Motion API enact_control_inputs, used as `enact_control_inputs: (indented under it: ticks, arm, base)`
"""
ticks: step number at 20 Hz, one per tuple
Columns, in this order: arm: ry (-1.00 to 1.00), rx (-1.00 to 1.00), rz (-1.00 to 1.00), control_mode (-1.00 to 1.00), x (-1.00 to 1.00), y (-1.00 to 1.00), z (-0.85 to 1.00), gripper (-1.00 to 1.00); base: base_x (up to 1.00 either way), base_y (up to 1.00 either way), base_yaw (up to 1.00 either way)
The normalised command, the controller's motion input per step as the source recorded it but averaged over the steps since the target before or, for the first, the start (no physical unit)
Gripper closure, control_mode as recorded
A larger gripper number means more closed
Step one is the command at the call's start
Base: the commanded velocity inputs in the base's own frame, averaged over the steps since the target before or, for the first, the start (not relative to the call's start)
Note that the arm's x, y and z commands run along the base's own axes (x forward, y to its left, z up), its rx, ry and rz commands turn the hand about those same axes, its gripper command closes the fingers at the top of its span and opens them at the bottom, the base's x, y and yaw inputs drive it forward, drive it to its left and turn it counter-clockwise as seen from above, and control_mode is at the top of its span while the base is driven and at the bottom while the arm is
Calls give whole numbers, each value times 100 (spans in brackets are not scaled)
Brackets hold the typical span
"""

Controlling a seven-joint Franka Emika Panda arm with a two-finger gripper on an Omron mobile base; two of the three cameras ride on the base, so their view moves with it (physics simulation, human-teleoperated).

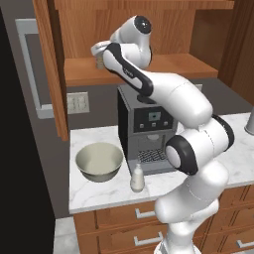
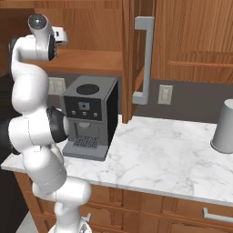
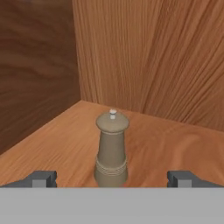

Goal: Retrieve the bottle and the shaker from the cabinet and place them next to the mixing bowl on the counter. Then add garlic from the fridge to the mixing bowl.

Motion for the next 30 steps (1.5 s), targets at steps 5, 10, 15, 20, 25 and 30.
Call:
enact_control_inputs:
  ticks: [5,10,15,20,25,30]
  arm:
    - [0,0,0,-100,20,6,-3,-100]
    - [0,0,0,-100,21,11,-5,-100]
    - [0,0,0,-100,22,12,-6,-100]
    - [0,0,0,-100,22,9,-2,-100]
    - [0,0,0,-100,22,9,0,-100]
    - [0,0,0,-100,19,9,0,-100]
  base:
    - [0,0,0]
    - [0,0,0]
    - [0,0,0]
    - [0,0,0]
    - [0,0,0]
    - [0,0,0]
